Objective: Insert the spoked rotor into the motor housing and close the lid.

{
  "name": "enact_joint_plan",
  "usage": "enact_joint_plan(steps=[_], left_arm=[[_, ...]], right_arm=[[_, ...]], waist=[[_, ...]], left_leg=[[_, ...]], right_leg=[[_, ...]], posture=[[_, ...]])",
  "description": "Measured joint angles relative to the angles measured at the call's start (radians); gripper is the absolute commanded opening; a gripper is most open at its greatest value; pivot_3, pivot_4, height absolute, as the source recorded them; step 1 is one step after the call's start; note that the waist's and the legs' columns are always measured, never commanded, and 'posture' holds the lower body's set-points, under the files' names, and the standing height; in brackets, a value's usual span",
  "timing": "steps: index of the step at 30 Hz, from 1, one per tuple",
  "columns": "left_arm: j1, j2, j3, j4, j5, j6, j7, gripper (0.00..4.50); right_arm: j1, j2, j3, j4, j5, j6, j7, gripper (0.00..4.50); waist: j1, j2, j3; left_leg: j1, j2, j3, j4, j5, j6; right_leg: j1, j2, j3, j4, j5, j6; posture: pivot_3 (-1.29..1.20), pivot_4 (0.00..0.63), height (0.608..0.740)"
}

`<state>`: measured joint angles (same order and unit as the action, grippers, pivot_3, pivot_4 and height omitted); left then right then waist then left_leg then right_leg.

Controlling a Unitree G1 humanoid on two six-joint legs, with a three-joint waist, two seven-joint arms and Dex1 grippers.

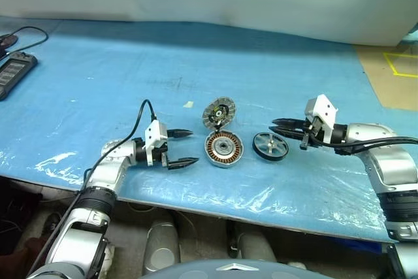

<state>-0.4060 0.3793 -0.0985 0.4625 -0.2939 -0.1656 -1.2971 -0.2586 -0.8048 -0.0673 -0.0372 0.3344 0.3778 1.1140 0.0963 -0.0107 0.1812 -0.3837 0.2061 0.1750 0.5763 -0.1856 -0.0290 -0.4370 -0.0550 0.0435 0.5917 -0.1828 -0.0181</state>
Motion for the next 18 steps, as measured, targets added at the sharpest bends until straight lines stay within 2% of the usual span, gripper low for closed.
enact_joint_plan(steps=[7,18], left_arm=[[-0.009,-0.001,0.003,0.002,0.000,-0.002,-0.004,4.50],[-0.007,-0.018,0.002,0.039,0.005,-0.036,-0.004,4.50]], right_arm=[[0.033,-0.086,0.002,-0.032,-0.005,-0.029,0.062,1.89],[-0.125,-0.144,0.126,0.105,-0.104,-0.109,0.187,1.89]], waist=[[-0.001,0.000,0.000],[-0.001,0.000,0.000]], left_leg=[[0.000,0.000,0.000,0.000,0.000,0.000],[0.000,0.000,0.000,0.001,0.000,0.001]], right_leg=[[0.000,0.000,0.000,0.000,0.000,0.000],[0.000,0.000,0.000,0.000,0.000,0.000]], posture=[[0.00,0.150,0.740],[0.00,0.150,0.740]])
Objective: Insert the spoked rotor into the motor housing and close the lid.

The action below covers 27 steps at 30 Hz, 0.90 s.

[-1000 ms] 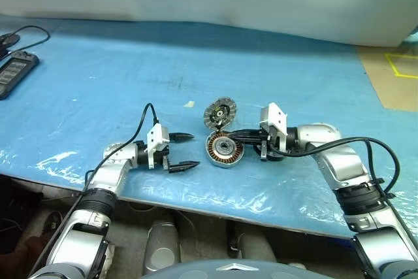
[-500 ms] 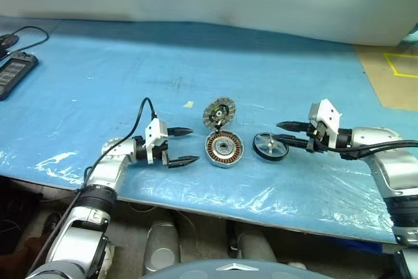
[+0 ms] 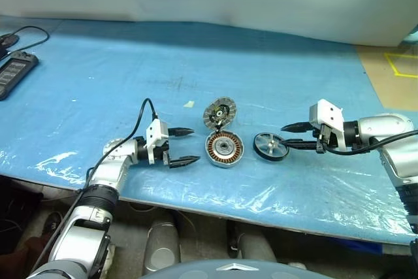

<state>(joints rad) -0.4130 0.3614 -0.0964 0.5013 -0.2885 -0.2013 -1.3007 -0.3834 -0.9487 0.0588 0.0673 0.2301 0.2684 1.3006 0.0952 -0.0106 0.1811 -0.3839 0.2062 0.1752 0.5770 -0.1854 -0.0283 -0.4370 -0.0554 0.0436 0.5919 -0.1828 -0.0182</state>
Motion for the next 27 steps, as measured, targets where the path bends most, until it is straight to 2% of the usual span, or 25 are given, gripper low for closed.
enact_joint_plan(steps=[3,5,27], left_arm=[[0.006,-0.006,-0.003,0.000,0.003,-0.006,0.001,4.50],[0.013,-0.008,-0.003,0.000,0.006,-0.013,0.005,4.50],[0.031,-0.008,-0.006,-0.003,0.030,-0.030,0.043,4.50]], right_arm=[[-0.034,-0.002,0.027,0.036,-0.031,-0.012,0.017,2.44],[-0.035,-0.002,0.042,0.046,-0.045,-0.024,0.027,3.12],[0.005,0.041,0.083,0.034,-0.073,-0.033,0.007,3.12]], waist=[[0.000,0.000,0.000],[0.001,0.000,0.000],[0.001,0.000,0.000]], left_leg=[[0.000,0.000,0.000,0.000,0.000,0.000],[0.000,0.000,0.000,0.000,0.000,0.000],[0.000,0.000,0.000,0.000,0.000,0.001]], right_leg=[[0.000,0.000,0.000,0.000,0.000,0.000],[0.000,0.000,0.000,0.000,0.000,0.000],[0.000,0.000,0.000,0.001,0.000,0.000]], posture=[[0.00,0.150,0.740],[0.00,0.150,0.740],[0.00,0.150,0.740]])
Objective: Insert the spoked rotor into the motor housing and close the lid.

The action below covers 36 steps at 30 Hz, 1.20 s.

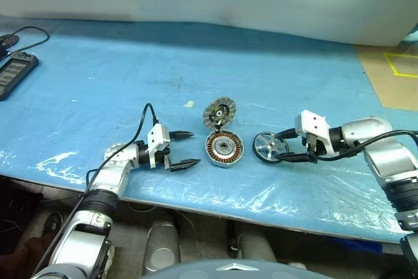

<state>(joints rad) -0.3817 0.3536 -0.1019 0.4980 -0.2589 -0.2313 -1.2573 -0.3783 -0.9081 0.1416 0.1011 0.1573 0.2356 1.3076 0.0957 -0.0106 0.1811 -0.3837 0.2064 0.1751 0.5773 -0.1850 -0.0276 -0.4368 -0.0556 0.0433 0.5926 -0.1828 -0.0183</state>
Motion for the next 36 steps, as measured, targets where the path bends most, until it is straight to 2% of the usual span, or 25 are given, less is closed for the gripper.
enact_joint_plan(steps=[12,15,18,19,25,31,36], left_arm=[[0.002,0.011,-0.001,-0.013,0.000,0.012,0.005,4.50],[0.002,0.011,-0.001,-0.021,0.000,0.016,0.005,4.50],[0.002,0.012,-0.001,-0.024,-0.001,0.022,0.002,4.50],[0.002,0.012,-0.001,-0.024,-0.002,0.025,0.000,4.50],[0.002,0.009,-0.002,-0.026,-0.010,0.026,-0.010,4.50],[0.001,0.000,-0.002,-0.007,-0.012,0.021,-0.027,4.50],[0.000,-0.002,-0.002,0.003,-0.012,0.017,-0.029,4.50]], right_arm=[[0.048,0.002,0.001,0.000,-0.018,-0.016,-0.020,3.12],[0.057,0.005,0.002,-0.002,-0.022,-0.016,-0.026,2.55],[0.068,0.011,0.001,-0.006,-0.019,-0.017,-0.029,1.55],[0.069,0.011,-0.004,-0.013,-0.014,-0.016,-0.026,1.37],[0.097,0.022,-0.034,-0.016,0.010,-0.016,-0.045,1.37],[0.120,0.076,-0.057,-0.059,0.117,0.048,-0.027,1.37],[0.108,0.077,-0.040,-0.031,0.072,0.011,-0.047,1.37]], waist=[[-0.001,0.000,0.000],[0.000,0.000,0.000],[0.000,0.000,0.000],[0.000,-0.001,-0.001],[-0.002,-0.004,-0.003],[-0.001,-0.004,-0.003],[0.000,-0.004,-0.003]], left_leg=[[0.000,0.000,0.000,0.000,0.000,0.000],[0.000,0.000,0.000,0.000,0.000,0.000],[0.000,0.000,0.000,0.000,0.000,0.000],[0.001,0.000,0.000,0.000,0.000,0.000],[0.006,0.000,0.000,0.000,0.000,0.000],[0.003,0.000,0.000,0.000,0.000,0.000],[0.002,0.000,0.000,0.000,0.000,0.000]], right_leg=[[0.000,0.000,0.000,0.000,0.000,0.000],[0.000,0.000,0.000,0.000,0.000,0.000],[0.001,0.000,0.000,0.000,0.000,0.000],[0.001,0.000,0.000,0.000,0.000,0.000],[0.006,0.000,-0.001,0.000,0.000,0.000],[0.003,0.000,-0.001,0.000,0.000,0.000],[0.002,-0.001,-0.001,-0.001,0.000,0.000]], posture=[[0.00,0.150,0.740],[0.00,0.150,0.740],[0.00,0.150,0.740],[0.00,0.150,0.740],[0.00,0.150,0.740],[0.00,0.150,0.740],[0.00,0.150,0.740]])
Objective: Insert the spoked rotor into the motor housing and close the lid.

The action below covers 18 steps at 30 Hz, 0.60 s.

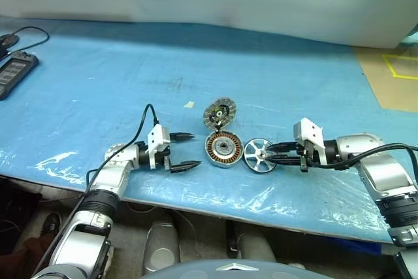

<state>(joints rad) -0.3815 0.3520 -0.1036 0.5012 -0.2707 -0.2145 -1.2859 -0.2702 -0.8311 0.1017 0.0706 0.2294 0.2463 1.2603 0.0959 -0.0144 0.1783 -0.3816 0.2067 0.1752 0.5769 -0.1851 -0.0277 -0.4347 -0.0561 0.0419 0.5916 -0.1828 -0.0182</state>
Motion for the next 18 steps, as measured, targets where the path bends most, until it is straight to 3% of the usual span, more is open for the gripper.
enact_joint_plan(steps=[18], left_arm=[[0.002,0.001,0.001,0.008,0.003,-0.017,0.005,4.50]], right_arm=[[-0.008,-0.028,0.021,-0.036,-0.049,-0.036,0.000,1.37]], waist=[[0.000,0.000,0.000]], left_leg=[[0.001,0.000,0.000,-0.001,0.000,0.000]], right_leg=[[0.001,-0.001,-0.002,-0.001,0.000,0.000]], posture=[[0.00,0.150,0.740]])
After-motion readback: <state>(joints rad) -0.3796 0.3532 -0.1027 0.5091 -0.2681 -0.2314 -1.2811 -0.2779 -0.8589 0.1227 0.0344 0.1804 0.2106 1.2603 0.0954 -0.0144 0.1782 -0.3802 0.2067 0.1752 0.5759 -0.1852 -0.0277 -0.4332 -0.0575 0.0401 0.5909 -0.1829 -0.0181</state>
